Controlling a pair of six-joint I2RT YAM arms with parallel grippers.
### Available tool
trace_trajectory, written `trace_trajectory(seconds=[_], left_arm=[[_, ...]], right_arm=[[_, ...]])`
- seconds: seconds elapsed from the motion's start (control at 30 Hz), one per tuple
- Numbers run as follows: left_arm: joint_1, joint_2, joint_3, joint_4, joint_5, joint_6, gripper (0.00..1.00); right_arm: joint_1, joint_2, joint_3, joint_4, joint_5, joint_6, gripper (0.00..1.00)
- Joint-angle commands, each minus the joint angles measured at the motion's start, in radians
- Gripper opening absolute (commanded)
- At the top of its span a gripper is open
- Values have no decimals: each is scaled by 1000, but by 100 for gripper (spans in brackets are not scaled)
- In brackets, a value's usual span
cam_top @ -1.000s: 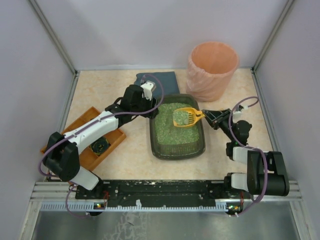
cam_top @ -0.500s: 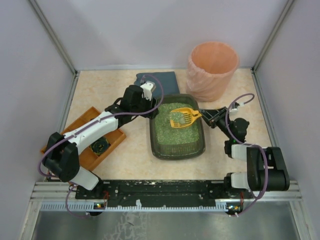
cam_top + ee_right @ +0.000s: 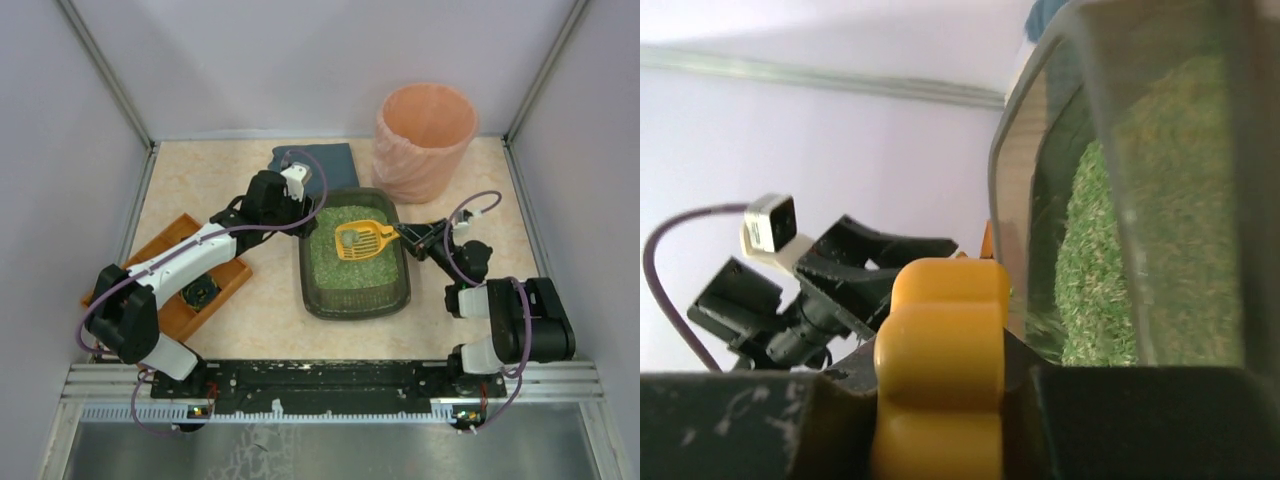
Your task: Clean the litter box
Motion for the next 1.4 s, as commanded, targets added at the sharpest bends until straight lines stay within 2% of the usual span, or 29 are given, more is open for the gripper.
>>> trace_trajectory(seconds=[0.0, 0.07, 0.2, 0.33, 0.43, 0.5, 0.57, 0.63, 0.73, 0.83, 0.9, 1.0, 1.13, 1.23, 1.3, 1.37], left_arm=[[0, -31, -7, 18, -4, 12, 63], [0, -30, -10, 34, 7, 11, 63], [0, -22, 2, 8, 6, 13, 62], [0, -23, -9, 38, 18, 8, 62], [0, -15, 9, 2, 21, 14, 62], [0, -21, 6, 1, 6, 14, 62], [0, -25, -11, 31, 10, 9, 61], [0, -22, -9, 34, 21, 9, 61], [0, -23, 1, 8, 9, 10, 61], [0, -26, -10, 32, 9, 8, 61], [0, -18, -2, 28, 21, 8, 60], [0, -16, 7, 0, 13, 11, 60], [0, -16, -5, 32, 22, 9, 60], [0, -10, 14, -5, 17, 13, 60], [0, -16, 9, -2, 3, 13, 60], [0, -21, -4, 22, 7, 10, 60]], right_arm=[[-36, 1, -39, 194, 63, 55, 0], [15, 13, 14, 155, 5, -1, 0], [-73, -3, -59, 210, 60, 52, 0], [16, -6, 38, 122, -22, -43, 0], [-61, -37, -30, 143, 38, 4, 0], [-51, -44, -41, 149, 67, 16, 0], [5, -32, 27, 76, -13, -57, 0], [-15, -32, 49, 39, -49, -74, 0], [-96, -52, -10, 73, 3, -8, 0], [-10, -43, 52, 47, -47, -55, 0], [-31, -43, 43, 52, -63, -63, 0], [-94, -55, -57, 132, 38, 32, 0], [18, -13, 38, 129, -55, -21, 0], [-75, -16, -41, 159, 8, 47, 0], [-59, -4, -34, 194, 28, 73, 0], [-4, 18, 23, 187, -22, 46, 0]])
